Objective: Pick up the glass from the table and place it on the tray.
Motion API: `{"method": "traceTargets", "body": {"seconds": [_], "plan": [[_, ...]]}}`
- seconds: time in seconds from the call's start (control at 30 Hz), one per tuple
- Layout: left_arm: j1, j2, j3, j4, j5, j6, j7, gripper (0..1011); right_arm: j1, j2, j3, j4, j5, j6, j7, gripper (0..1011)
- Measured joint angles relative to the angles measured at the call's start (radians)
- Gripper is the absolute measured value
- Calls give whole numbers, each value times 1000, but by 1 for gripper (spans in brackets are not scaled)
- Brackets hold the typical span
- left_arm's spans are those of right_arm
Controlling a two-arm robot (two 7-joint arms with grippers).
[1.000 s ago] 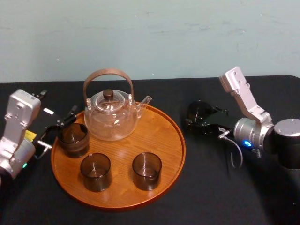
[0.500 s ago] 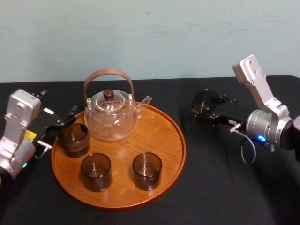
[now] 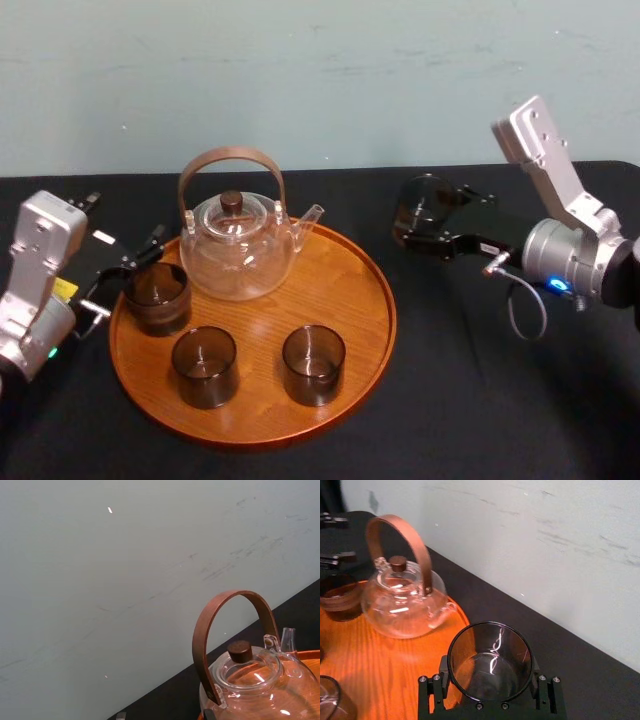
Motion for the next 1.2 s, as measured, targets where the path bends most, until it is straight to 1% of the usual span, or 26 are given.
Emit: {"method": "traceTargets", "body": {"seconds": [0.2, 0.43, 0.6, 0.8, 0.93, 1.2], "plan": [[0, 0, 0, 0, 0, 0, 0, 1001, 18, -4, -35, 7, 0, -14, 22, 904], [0, 0, 0, 0, 0, 0, 0, 1001, 46, -27, -90, 34, 1, -34, 46, 904], [0, 0, 0, 0, 0, 0, 0, 1001, 59, -42, -120, 55, 2, -43, 55, 904], [0, 0, 0, 0, 0, 0, 0, 1001, 72, -58, -148, 82, 1, -54, 60, 904], [0, 0, 0, 0, 0, 0, 0, 1001, 80, -74, -169, 114, -5, -65, 60, 904], [0, 0, 0, 0, 0, 0, 0, 1001, 91, -100, -187, 174, -18, -81, 55, 904]]}}
